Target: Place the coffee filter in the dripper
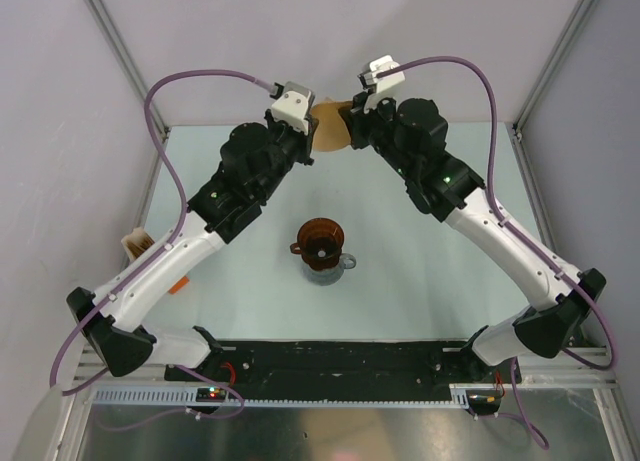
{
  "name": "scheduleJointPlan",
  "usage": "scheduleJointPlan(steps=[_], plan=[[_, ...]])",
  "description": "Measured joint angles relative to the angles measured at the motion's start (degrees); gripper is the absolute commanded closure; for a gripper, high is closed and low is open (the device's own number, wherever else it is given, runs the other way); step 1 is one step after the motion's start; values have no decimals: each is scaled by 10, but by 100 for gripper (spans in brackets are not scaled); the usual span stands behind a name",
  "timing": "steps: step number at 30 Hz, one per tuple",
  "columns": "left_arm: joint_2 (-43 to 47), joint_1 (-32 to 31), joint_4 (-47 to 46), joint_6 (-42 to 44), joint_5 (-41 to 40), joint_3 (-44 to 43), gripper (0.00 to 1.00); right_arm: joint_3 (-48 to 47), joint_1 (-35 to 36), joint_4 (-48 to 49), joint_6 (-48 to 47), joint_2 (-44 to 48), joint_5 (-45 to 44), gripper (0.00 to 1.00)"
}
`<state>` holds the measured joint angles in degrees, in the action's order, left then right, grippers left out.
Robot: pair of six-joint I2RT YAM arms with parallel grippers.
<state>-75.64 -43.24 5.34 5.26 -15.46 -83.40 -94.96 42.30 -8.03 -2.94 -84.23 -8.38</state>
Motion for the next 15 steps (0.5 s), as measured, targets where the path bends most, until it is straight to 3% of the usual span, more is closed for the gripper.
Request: scheduleJointPlan(steps=[2,4,9,10,12,15], plan=[[0,0,0,-4,0,0,99,0,0,0,-2,-2,-3,100],[0,0,1,-3,6,0,88,0,0,0,-1,-5,-2,100],[10,-1,8,7,50,2,19,0,-11,-2,-1,-6,19,100],[15,-1,11,11,61,3,11,0,-15,-1,0,-6,32,100],[36,2,21,15,99,12,3,10,-29,11,3,-4,71,100],[93,28,44,17,183,42,1,56,-80,41,4,14,165,100]])
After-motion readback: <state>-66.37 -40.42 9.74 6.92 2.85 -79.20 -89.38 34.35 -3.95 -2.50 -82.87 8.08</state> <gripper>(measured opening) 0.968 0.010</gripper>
